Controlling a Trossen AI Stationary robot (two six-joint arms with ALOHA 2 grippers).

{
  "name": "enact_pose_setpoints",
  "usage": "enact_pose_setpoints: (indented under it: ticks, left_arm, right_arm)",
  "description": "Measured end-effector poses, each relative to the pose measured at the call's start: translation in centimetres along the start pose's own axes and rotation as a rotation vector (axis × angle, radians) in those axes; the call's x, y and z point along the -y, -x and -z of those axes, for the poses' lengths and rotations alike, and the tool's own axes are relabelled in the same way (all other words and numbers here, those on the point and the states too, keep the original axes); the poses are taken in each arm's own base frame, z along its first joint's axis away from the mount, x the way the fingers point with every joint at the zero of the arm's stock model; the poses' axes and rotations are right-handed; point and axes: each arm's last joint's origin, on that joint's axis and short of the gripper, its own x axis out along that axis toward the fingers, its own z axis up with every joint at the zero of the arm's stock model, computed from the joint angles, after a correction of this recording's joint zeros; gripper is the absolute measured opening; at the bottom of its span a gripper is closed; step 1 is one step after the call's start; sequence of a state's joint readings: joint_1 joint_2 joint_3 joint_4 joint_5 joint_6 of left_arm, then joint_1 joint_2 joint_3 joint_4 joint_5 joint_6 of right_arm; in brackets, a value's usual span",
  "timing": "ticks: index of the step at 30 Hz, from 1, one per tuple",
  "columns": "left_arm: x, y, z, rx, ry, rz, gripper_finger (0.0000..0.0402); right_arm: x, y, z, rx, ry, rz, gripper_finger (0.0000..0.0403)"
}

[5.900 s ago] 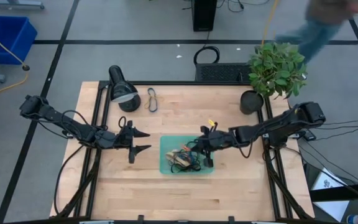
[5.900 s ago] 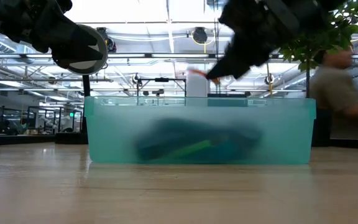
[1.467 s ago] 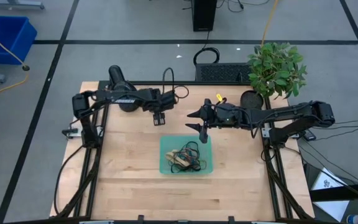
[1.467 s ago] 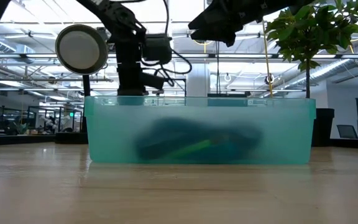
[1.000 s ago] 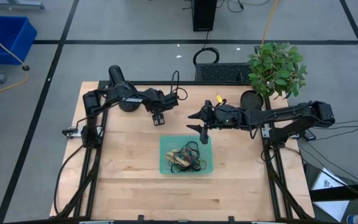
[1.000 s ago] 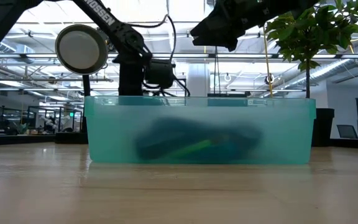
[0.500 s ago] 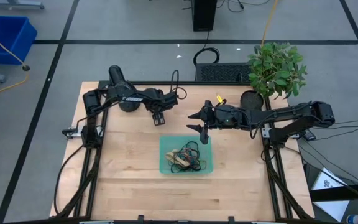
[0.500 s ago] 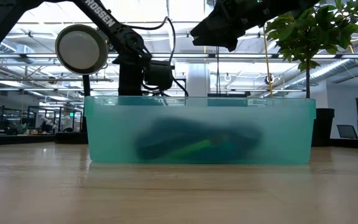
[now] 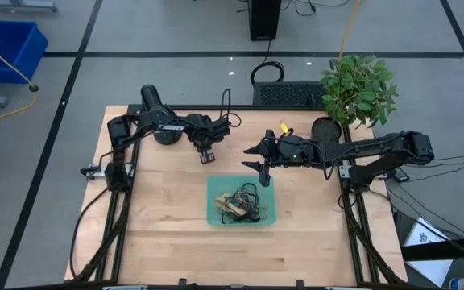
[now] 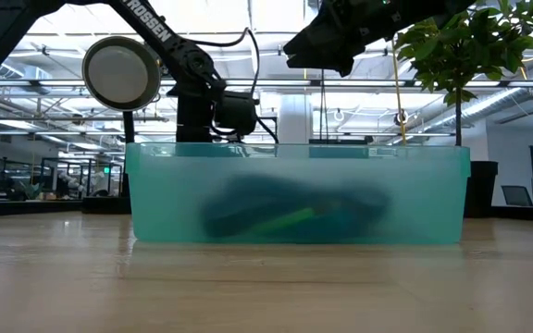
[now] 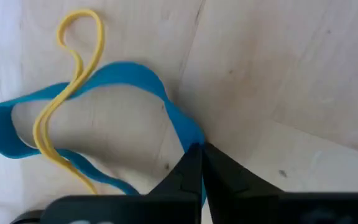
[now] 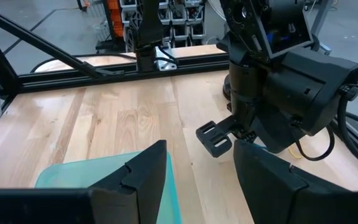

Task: Pick and place rubber bands into bin
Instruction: Put the blue rubber band into the green bin

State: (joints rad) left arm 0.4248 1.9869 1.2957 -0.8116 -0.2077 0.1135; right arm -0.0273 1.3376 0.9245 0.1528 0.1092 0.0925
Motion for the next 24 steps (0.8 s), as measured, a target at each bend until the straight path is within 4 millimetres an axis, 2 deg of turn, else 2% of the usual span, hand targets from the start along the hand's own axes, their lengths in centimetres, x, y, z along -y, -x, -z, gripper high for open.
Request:
enact_pose_setpoints:
  ticks: [7,11,16,24]
  left_arm:
    - [0.1,0.2,0.0,0.003,0.001,-0.012,0.0005]
    - [0.2,0.9,-0.4,-0.004,-0.006,-0.038,0.0004]
    - [0.7,2.6,-1.5,0.039,-0.020,-0.062,0.0003]
    - [1.2,6.8,-3.4,0.108,-0.047,-0.101,0.0002]
  right_arm:
    - [0.0,0.0,0.0,0.000,0.000,0.000,0.0180]
    - [0.0,0.0,0.0,0.000,0.000,0.000,0.0180]
    - [0.0,0.0,0.1,-0.006,0.001,0.001,0.0180]
    - [0.0,0.0,0.1,-0.008,0.003,0.000,0.0180]
